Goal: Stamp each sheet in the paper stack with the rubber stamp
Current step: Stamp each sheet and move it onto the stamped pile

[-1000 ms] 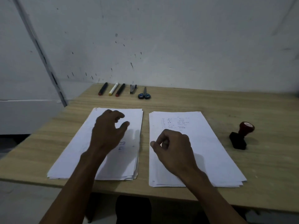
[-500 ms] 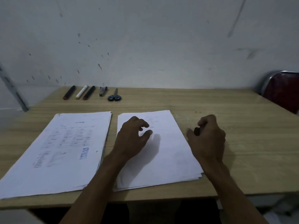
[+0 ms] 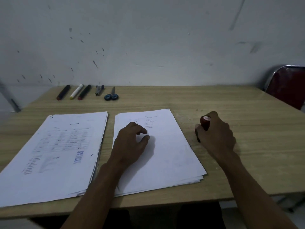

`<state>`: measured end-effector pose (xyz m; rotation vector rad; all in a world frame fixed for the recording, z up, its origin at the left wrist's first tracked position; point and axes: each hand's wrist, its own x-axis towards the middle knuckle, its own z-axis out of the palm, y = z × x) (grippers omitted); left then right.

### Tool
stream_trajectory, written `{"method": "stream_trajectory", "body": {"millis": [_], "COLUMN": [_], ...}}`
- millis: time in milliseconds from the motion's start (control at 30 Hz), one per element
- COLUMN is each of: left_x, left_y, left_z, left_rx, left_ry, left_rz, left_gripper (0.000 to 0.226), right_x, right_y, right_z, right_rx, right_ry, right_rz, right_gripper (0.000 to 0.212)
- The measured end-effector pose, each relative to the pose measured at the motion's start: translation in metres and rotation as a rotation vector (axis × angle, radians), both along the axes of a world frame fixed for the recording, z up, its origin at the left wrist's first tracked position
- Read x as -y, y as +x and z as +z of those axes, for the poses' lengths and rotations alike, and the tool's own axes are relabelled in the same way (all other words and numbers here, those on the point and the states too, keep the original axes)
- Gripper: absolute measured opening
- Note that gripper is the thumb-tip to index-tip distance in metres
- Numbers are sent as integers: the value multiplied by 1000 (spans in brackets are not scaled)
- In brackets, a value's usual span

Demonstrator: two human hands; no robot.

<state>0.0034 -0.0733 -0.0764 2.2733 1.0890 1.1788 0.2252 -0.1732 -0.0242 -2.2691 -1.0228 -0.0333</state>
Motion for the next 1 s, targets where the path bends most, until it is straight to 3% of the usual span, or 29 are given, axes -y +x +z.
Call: {"method": "stream_trajectory", "body": {"millis": [167,367,700,1000], "left_x": [-1,-2,-1,1], "left_y": [-4,-3,-4,-4], "left_z": [0,-2,-1,-3], "left_rx": [-70,-236,-243,-267], "left_ry": [82,8,-10,-9], "left_rz": [19,81,73,117], "left_gripper": [8,18,23,16], "right_x": [3,-9,-57,-65], "right_y": [-4,-24,-56,-58], "right_z": [7,19,9,3], "right_rx": [24,-77,126,101], "right_ry": [55,182,-67,-169], "right_rz": [42,338,477,501], "right_gripper": [31,22,12,12]}}
